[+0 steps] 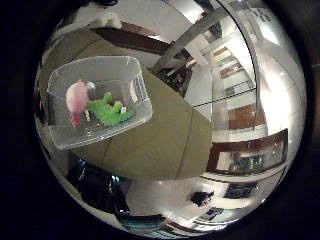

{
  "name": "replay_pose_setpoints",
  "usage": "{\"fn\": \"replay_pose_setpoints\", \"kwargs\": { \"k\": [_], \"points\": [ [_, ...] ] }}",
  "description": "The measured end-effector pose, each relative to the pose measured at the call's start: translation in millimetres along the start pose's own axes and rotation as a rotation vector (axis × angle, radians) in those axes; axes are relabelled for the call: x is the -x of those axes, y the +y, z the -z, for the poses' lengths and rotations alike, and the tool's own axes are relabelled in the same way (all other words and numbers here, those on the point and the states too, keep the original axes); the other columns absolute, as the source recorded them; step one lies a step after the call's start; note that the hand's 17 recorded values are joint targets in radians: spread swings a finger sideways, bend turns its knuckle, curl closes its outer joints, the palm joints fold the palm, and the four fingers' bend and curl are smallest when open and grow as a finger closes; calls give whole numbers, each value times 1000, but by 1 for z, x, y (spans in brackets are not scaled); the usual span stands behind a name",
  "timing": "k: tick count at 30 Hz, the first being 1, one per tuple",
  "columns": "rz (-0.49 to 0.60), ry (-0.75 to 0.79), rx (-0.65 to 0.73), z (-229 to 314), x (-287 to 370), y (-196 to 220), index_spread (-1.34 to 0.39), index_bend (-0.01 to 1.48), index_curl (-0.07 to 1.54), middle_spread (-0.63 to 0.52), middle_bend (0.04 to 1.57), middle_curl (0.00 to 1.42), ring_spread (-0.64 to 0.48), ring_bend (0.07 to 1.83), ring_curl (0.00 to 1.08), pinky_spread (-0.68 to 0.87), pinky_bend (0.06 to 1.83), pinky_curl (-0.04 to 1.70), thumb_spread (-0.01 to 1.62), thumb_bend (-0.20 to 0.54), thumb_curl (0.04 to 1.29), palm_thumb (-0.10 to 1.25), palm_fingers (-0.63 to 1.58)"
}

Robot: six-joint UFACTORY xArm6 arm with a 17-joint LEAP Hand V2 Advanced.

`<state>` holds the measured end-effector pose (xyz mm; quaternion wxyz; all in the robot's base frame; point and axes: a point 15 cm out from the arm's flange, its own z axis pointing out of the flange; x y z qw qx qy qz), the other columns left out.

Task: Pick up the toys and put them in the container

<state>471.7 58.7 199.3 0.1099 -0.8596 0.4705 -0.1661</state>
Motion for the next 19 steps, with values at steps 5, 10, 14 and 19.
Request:
{"fn": "replay_pose_setpoints", "kwargs": {
  "k": [5,10,14,19],
  "points": [
    [-4,1,2,0,-2,1,-391,302,477,-92,322,410,-42,657,316,319,931,392,1051,-23,409,708,225],
    [-8,-1,18,-5,-5,12,-389,268,447,-84,280,379,-33,610,282,354,902,316,1056,-24,401,698,265],
    [-25,2,56,-13,-19,41,-390,246,436,-79,242,366,-23,588,266,372,901,264,1057,-23,397,701,288],
    [-37,15,63,-12,-35,51,-389,222,426,-73,201,354,-1,558,245,383,898,194,1057,-23,394,702,300]
  ]
}}
